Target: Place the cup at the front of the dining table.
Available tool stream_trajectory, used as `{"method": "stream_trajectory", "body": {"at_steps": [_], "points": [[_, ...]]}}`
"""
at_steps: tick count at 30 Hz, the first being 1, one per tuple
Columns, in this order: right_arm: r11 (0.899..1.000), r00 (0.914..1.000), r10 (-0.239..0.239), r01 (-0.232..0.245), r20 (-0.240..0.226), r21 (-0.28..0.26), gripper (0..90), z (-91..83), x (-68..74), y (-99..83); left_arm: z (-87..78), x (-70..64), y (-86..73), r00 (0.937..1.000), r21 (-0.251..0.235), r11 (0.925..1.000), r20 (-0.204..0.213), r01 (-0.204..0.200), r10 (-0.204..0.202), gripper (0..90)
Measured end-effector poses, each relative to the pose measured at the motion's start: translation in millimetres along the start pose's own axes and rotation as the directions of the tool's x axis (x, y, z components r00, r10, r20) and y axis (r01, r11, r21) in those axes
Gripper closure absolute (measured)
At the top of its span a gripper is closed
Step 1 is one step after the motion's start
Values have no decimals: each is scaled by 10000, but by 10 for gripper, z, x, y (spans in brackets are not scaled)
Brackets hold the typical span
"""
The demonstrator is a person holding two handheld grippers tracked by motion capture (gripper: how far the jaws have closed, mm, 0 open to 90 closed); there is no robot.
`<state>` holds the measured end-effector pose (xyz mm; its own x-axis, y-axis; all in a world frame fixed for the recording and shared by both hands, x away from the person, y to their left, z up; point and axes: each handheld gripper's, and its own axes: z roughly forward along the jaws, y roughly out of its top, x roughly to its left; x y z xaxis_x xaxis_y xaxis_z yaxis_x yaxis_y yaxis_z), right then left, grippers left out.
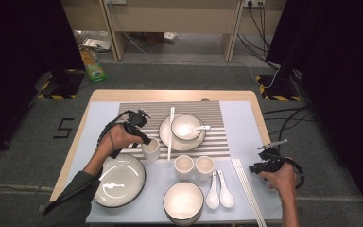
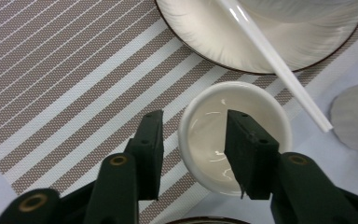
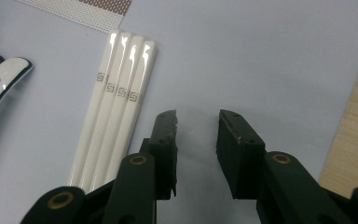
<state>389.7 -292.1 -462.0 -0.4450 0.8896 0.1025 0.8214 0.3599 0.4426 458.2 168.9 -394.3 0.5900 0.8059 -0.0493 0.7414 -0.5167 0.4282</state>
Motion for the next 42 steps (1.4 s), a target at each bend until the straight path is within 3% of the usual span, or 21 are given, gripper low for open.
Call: {"method": "stream_trajectory", "body": {"at_steps": [14, 24, 30, 42], "points": [[10000, 10000, 11, -11, 25, -59, 676, 3, 2, -9, -167, -67, -94, 9995, -757, 9970, 281, 159, -138, 354], [10000, 10000, -91, 91, -28, -14, 677, 4, -4, -4, -229, -160, -172, 9997, -1278, 9916, 188, 190, -167, 192], [9999, 9999, -169, 169, 13, 24, 676, 4, 2, -1, -295, -239, -244, 9996, -1549, 9879, 227, -110, 146, 174], [9998, 9998, -175, 175, 83, 109, 676, 5, 13, 11, -357, -319, -463, 9983, -1965, 9803, 491, -213, 315, 171]]}}
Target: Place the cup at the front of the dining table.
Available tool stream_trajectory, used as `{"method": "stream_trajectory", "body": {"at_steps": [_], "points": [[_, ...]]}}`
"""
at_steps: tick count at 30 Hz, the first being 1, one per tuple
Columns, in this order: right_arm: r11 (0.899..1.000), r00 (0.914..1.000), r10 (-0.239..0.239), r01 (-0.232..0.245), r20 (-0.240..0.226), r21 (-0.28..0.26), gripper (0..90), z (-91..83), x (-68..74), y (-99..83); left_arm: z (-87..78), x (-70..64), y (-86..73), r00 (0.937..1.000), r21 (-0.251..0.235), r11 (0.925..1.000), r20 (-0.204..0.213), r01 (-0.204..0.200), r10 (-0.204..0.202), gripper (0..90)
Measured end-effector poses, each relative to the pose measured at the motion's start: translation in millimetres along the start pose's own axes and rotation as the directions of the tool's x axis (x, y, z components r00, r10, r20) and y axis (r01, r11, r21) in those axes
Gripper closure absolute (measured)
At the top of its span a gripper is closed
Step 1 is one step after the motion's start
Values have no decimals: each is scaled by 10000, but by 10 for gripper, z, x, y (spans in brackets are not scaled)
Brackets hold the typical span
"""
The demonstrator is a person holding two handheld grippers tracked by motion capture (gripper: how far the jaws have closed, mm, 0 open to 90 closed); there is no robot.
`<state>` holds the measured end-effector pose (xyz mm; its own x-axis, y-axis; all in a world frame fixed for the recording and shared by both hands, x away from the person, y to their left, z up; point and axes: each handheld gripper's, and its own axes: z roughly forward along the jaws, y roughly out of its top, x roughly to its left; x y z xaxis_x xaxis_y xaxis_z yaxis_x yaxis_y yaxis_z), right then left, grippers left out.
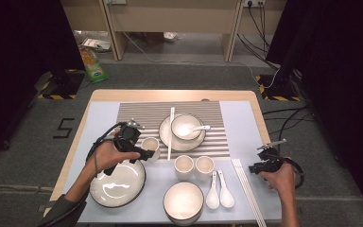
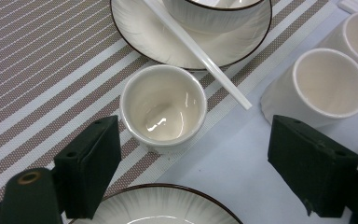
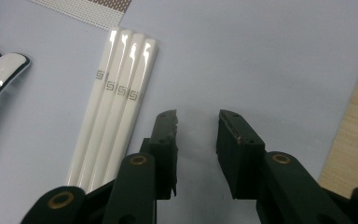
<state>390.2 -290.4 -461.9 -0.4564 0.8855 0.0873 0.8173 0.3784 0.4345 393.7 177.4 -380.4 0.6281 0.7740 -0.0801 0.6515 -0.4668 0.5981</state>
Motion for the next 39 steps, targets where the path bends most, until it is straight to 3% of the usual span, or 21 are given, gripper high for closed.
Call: {"method": "stream_trajectory", "body": {"at_steps": [12, 39], "points": [[10000, 10000, -33, 33, 37, -16, 676, 1, 5, -3, -116, -156, -268, 9990, -352, 9986, 178, -398, 404, 171], [10000, 10000, -31, 31, 16, -37, 676, 1, 0, -4, -88, -223, -786, 9992, -697, 9973, 297, -246, 268, 170]]}}
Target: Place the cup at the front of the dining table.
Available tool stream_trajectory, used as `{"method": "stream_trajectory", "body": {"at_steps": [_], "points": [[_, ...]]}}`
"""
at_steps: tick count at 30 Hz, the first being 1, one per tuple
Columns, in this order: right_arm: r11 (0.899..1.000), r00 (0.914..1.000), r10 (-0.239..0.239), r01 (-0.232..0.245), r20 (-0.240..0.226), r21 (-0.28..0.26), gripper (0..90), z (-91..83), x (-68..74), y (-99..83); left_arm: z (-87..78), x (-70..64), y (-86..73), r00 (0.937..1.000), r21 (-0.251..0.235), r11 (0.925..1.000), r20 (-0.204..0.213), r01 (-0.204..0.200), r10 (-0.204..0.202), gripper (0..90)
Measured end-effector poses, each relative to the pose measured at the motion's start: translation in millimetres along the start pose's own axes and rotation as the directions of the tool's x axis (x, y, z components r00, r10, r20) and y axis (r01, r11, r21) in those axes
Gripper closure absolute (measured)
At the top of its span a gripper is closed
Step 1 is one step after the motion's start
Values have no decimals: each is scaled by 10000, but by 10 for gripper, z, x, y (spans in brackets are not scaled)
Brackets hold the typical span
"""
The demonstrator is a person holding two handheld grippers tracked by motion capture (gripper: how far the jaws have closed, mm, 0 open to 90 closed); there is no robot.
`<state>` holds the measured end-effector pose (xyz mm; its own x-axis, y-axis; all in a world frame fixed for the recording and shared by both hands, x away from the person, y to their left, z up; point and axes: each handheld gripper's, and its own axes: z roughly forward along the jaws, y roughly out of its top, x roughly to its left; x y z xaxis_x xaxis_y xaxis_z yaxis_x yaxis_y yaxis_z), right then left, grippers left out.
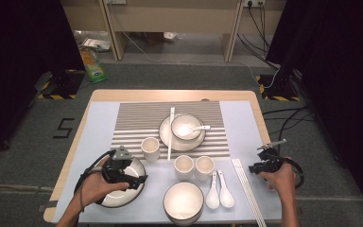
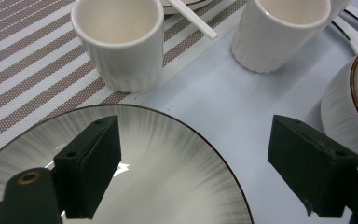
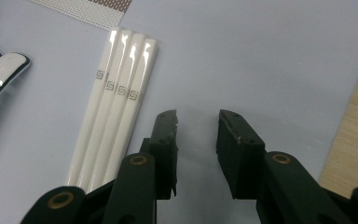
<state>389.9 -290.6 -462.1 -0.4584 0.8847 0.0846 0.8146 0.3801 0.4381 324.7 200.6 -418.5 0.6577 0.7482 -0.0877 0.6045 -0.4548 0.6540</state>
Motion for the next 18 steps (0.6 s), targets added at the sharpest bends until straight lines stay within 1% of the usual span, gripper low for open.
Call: {"method": "stream_trajectory", "body": {"at_steps": [8, 9, 12, 15, 17, 18], "points": [[10000, 10000, 57, -57, -20, -39, 676, -1, 2, -8, -5, -22, -96, 10000, -130, 9999, -32, -22, 22, 170], [10000, 10000, 55, -55, -25, -41, 676, -1, 1, -8, -14, -27, -124, 10000, -242, 9997, -22, 1, -2, 170], [10000, 10000, 55, -55, -17, -39, 676, -1, 3, -8, -28, -41, -172, 10000, -374, 9993, 28, 43, -42, 169], [10000, 10000, 63, -63, -33, -42, 676, -2, 1, -9, -30, -59, -205, 10000, -396, 9992, 57, 9, -7, 169], [9999, 10000, 68, -68, -28, -74, 676, -1, 0, -13, -37, -85, -259, 9999, -391, 9992, 46, -127, 129, 169], [10000, 10000, 63, -63, -31, -75, 676, -2, -1, -14, -39, -95, -278, 9999, -421, 9990, 62, -135, 138, 169]]}}
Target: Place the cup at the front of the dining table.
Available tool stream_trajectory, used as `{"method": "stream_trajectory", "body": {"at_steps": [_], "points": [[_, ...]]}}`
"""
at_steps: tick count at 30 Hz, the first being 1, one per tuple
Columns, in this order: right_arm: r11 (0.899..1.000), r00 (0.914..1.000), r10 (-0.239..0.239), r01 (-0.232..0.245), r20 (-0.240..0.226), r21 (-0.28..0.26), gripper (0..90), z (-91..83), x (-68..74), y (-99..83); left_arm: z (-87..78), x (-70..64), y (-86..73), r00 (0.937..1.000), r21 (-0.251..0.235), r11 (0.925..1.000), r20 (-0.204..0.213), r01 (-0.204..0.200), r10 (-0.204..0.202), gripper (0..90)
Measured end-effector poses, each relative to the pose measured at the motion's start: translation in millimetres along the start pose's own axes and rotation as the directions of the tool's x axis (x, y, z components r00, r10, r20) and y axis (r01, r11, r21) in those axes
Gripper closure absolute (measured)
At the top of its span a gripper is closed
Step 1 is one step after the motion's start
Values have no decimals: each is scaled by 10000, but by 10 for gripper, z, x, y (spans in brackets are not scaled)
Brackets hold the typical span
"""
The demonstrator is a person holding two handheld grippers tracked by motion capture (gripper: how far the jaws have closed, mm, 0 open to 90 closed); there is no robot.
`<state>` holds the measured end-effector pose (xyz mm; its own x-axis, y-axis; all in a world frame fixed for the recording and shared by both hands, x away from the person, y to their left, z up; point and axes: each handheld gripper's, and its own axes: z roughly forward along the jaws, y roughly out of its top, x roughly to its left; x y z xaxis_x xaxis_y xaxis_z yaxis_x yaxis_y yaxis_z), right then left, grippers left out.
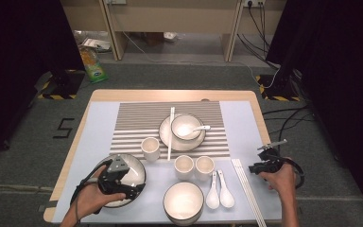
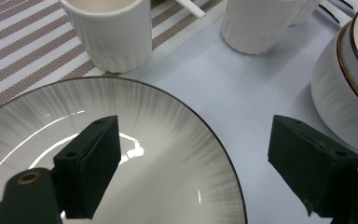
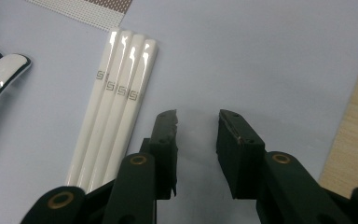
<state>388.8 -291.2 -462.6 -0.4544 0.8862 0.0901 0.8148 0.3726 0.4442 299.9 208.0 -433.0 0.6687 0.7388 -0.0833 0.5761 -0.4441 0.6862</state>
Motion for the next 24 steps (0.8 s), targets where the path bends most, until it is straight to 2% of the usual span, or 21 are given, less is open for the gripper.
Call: {"method": "stream_trajectory", "body": {"at_steps": [4, 15, 24], "points": [[10000, 10000, 0, 1, 13, -25, 676, 1, 0, -2, -8, -35, -81, 10000, -56, 10000, 56, -17, 17, 168], [9999, 10000, -4, 4, 11, -159, 676, 0, -1, -21, 11, -105, -278, 9995, 374, 9988, 33, -317, 316, 167], [9998, 10000, -5, 5, -8, -181, 676, 0, -3, -24, 5, -121, -302, 9992, 434, 9983, 23, -397, 396, 167]]}}
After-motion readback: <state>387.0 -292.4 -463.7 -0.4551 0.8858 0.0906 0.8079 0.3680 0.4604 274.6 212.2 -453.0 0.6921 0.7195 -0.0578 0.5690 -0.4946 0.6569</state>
